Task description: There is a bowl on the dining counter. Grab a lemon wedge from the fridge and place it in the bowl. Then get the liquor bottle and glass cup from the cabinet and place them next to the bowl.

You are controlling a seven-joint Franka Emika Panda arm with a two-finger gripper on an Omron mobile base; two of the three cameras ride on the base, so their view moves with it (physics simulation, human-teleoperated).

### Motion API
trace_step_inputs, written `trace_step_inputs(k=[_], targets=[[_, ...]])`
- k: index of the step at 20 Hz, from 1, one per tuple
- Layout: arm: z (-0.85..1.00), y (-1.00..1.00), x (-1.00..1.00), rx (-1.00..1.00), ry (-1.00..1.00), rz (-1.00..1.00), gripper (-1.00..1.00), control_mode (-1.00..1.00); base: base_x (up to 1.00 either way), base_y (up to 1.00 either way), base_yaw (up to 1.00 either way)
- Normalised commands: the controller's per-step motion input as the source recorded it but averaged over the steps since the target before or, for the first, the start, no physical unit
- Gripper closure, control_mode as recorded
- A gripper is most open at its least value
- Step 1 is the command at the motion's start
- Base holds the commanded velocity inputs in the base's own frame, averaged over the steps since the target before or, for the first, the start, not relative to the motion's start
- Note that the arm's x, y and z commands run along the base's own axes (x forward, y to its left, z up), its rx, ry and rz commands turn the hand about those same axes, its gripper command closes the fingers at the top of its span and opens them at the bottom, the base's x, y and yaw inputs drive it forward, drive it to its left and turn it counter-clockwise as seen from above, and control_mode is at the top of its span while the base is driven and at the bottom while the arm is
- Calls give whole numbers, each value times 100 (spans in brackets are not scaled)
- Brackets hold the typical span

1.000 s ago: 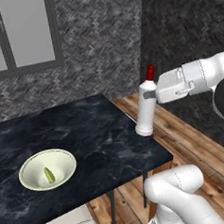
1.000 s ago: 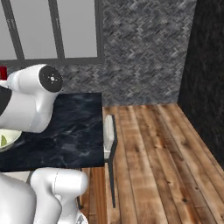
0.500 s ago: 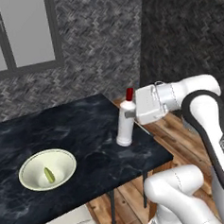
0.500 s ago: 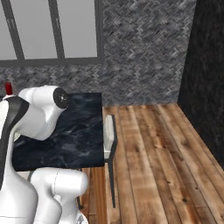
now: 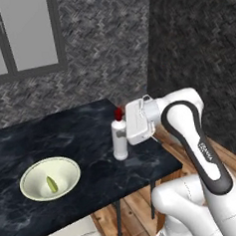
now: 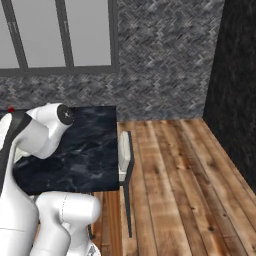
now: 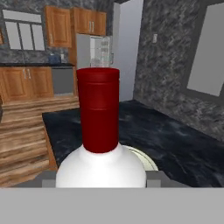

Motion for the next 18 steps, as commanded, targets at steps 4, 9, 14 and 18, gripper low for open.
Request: trace_step_inputs(k=[4, 9, 14, 18], targets=[[-46, 9, 38, -4, -2, 7, 100, -100, 0, 0, 0], [-41, 0, 34, 1, 0, 8, 100, -100, 0, 0, 0], [-30, 10, 18, 8, 0, 8, 100, -100, 0, 0, 0], [-21, 24, 3, 9, 0, 6, 100, -100, 0, 0, 0]])
